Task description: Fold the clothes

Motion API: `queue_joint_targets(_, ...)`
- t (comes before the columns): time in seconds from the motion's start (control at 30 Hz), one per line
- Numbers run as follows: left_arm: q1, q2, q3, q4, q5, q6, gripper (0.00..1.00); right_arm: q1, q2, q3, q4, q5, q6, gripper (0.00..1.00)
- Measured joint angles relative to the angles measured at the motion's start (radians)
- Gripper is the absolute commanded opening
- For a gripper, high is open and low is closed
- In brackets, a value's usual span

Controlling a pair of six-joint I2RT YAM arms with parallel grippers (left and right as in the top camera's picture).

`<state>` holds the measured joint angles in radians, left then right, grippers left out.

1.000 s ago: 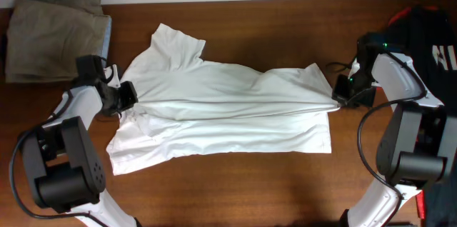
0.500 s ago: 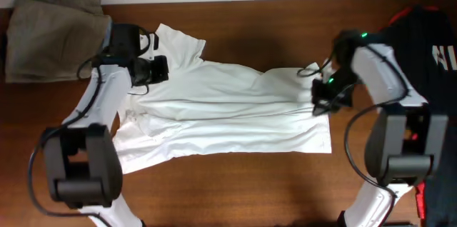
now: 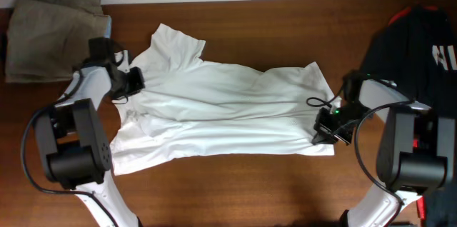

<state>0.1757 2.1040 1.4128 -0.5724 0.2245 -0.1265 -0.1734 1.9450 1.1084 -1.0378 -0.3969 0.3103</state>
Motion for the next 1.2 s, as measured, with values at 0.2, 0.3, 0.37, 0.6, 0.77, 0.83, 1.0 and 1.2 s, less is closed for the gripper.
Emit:
queue_joint_targets(0.2,0.066,-0.002,0.006,-0.014,-0.002,0.0,0.01,-0.144,-0.003,-0.006,-0.031,0.027,0.029,0.04)
queue_joint_targets(0.3,0.074,-0.058,0.007,-0.032,-0.031,0.0,0.02,-0.192,-0.072,-0.025,-0.043,0.147,0.053,0.14)
queue_joint_targets(0.37,0.074,-0.187,0.016,-0.033,-0.034,-0.001,0.07,-0.199,-0.219,-0.028,-0.08,0.19,0.055,0.49)
queue_joint_targets(0.6,0.013,-0.375,0.048,-0.254,0.117,-0.006,0.38,-0.199,-0.465,0.04,-0.114,0.157,-0.014,0.88)
queue_joint_targets(0.77,-0.208,-0.373,0.044,-0.623,0.085,-0.046,0.56,-0.199,-0.466,0.05,-0.117,0.084,-0.057,0.88)
queue_joint_targets(0.83,-0.259,-0.362,0.044,-0.702,0.034,-0.089,0.62,-0.199,-0.466,0.051,-0.124,0.081,-0.061,0.88)
queue_joint_targets(1.0,-0.305,-0.346,-0.117,-0.647,-0.168,-0.315,0.8,-0.199,-0.466,0.053,-0.133,0.08,-0.083,0.89)
queue_joint_targets(1.2,-0.306,-0.336,-0.296,-0.351,-0.191,-0.417,0.62,-0.199,-0.467,0.053,-0.132,0.077,-0.087,0.89)
